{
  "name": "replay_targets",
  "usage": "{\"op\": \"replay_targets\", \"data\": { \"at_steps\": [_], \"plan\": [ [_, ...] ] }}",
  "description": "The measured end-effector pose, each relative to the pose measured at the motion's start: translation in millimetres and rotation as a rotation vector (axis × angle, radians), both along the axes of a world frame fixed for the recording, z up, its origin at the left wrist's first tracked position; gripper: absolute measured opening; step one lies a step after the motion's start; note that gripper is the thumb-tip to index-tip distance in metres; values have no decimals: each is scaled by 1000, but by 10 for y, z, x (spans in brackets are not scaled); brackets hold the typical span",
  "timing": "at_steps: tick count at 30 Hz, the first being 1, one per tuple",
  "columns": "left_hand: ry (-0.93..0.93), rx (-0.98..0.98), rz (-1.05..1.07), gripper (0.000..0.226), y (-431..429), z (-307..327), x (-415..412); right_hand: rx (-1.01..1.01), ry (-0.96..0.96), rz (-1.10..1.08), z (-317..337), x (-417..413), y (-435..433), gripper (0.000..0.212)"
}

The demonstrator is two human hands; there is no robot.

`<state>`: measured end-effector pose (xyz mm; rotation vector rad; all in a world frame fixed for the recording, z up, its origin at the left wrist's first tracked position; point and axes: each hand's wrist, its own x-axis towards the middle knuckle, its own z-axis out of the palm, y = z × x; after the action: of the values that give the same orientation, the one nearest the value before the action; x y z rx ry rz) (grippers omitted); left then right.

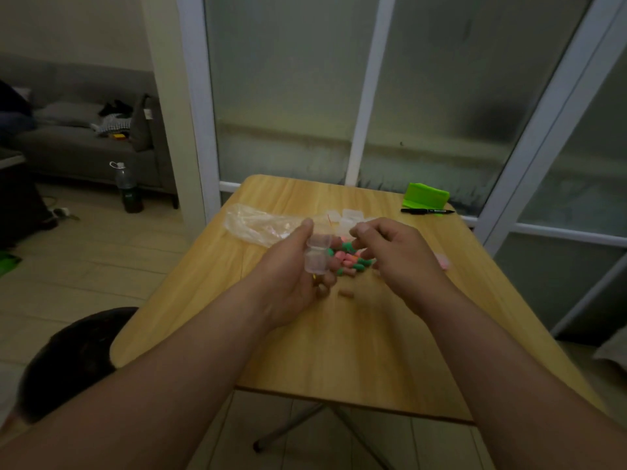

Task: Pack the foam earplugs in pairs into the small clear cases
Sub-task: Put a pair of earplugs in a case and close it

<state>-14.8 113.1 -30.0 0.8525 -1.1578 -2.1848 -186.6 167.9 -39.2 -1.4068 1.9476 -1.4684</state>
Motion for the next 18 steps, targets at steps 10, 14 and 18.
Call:
{"op": "replay_targets", "data": {
  "at_steps": [10,14,18],
  "plan": [
    [86,116,294,54,-206,41,148,394,352,81,-152,-114,187,15],
    [99,100,281,54,-194,19,114,448,470,93,-157,-51,170,26],
    [81,89,249,56,-176,1,72,436,507,107,-193,-23,146,19]
  ]
}}
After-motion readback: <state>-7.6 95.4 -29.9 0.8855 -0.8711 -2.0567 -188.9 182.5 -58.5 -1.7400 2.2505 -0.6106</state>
